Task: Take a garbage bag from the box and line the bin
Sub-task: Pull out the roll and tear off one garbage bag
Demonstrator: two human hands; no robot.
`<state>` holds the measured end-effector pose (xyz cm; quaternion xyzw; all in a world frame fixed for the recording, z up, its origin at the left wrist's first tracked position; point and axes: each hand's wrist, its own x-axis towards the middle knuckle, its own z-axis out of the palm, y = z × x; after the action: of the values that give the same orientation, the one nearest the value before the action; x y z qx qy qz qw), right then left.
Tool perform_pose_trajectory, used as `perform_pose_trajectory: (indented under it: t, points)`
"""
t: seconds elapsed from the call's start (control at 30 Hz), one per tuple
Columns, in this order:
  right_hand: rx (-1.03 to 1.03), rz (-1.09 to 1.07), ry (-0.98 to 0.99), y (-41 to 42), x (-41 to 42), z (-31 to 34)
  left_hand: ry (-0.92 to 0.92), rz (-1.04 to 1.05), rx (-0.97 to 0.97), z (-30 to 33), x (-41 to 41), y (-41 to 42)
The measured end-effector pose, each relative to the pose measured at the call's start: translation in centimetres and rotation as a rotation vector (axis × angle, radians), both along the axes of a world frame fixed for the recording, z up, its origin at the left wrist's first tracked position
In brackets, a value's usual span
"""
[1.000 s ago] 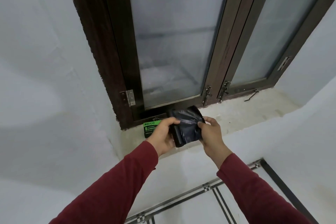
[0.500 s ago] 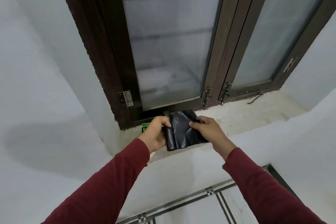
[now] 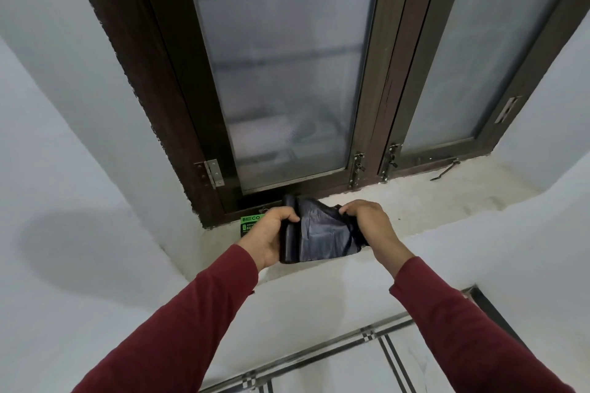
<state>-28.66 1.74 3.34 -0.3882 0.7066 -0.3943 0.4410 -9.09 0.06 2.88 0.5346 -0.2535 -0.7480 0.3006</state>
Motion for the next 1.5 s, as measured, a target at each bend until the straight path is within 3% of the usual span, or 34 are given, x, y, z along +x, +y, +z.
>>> perform_pose_trajectory:
  t: [0.2,0.4,0.53,0.73,0.93,1.07,1.17,1.3,1.5]
  points:
    - [-0.022,0.143,0.381,0.1,-0.7,-0.3,0.070,0.045,-0.009,-0.1,-0.3,-0.2]
    - [-0.024,0.154,0.372,-0.3,-1.2,-0.5,0.086,0.012,-0.034,0.0,-0.7,-0.4]
    - [-0.023,0.135,0.141,-0.1,-1.3,0.1,0.033,0.013,-0.032,-0.1,-1.0,-0.4]
    - [-0.018,0.069,0.037,-0.3,-1.2,0.6,-0.005,0.021,-0.022,-0.1,-1.2,-0.3]
    - [-0.038,0.103,0.312,-0.1,-2.0,-0.1,0.061,0.045,-0.033,0.0,-1.6,-0.3]
    - [-0.041,0.119,0.375,-0.6,-2.5,-0.4,0.076,0.018,-0.022,0.1,-1.5,-0.3]
    - [-0.034,0.102,0.342,-0.8,-2.3,-0.3,0.025,-0.032,-0.039,0.2,-1.9,-0.2]
    - [-0.002,0.050,0.106,-0.6,-2.5,0.0,0.002,0.000,-0.032,0.1,-2.1,-0.3]
    - [0.011,-0.002,-0.056,-0.7,-2.5,0.6,0.002,0.018,-0.037,0.1,-1.8,-0.3]
